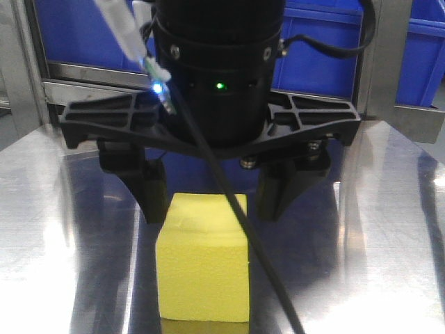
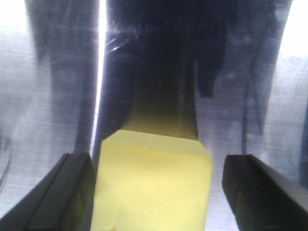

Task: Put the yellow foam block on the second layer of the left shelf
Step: 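Close the right gripper around the yellow foam block, then lift the block with the right gripper off the table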

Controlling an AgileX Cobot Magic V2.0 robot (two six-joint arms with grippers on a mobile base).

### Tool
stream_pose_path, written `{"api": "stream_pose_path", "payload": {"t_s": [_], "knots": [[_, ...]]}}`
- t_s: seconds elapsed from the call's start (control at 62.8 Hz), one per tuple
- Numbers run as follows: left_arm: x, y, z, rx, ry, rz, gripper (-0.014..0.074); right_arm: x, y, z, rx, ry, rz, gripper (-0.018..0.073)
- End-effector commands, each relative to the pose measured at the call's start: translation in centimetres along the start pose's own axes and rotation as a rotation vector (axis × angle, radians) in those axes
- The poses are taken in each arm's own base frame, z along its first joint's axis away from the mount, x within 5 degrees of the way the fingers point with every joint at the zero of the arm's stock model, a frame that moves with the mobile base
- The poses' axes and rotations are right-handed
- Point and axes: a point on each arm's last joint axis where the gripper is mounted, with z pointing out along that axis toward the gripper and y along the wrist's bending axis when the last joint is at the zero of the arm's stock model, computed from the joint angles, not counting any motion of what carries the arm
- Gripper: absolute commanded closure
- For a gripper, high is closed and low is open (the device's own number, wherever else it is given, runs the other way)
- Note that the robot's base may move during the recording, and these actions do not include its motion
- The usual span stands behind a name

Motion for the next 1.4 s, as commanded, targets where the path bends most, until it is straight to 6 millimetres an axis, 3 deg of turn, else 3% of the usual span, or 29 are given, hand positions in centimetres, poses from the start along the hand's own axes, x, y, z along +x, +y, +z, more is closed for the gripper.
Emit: {"api": "stream_pose_path", "payload": {"t_s": [0.0, 0.414, 0.637, 0.86, 1.052, 1.259, 1.386], "knots": [[0.0, 0.0, -0.1, 0.012, -0.076, -0.01, 0.0472, -0.9, 0.4, -1.7, -0.051, -0.056, 0.015, -0.0073], [0.0, 0.0, -0.1, 0.012, -0.076, -0.01, 0.0472, -0.1, 0.8, 0.8, -0.008, 0.006, 0.023, -0.0069], [0.0, 0.0, -0.1, 0.012, -0.076, -0.01, 0.0472, 0.1, 0.8, 1.2, -0.005, 0.013, 0.022, 0.0062], [0.0, 0.0, -0.1, 0.012, -0.076, -0.01, 0.0472, 0.0, 0.7, 0.7, -0.014, 0.007, 0.024, 0.0075], [0.0, 0.0, -0.1, 0.012, -0.076, -0.01, 0.0472, -0.8, 0.1, -1.8, -0.05, -0.058, -0.053, 0.0075], [0.0, 0.0, -0.1, 0.012, -0.076, -0.01, 0.0472, -1.8, -3.3, -3.8, -0.053, -0.097, -0.148, 0.0075], [0.0, 0.0, -0.1, 0.012, -0.076, -0.01, 0.0472, -2.2, -7.0, -5.3, -0.07, -0.133, -0.146, 0.0075]]}}
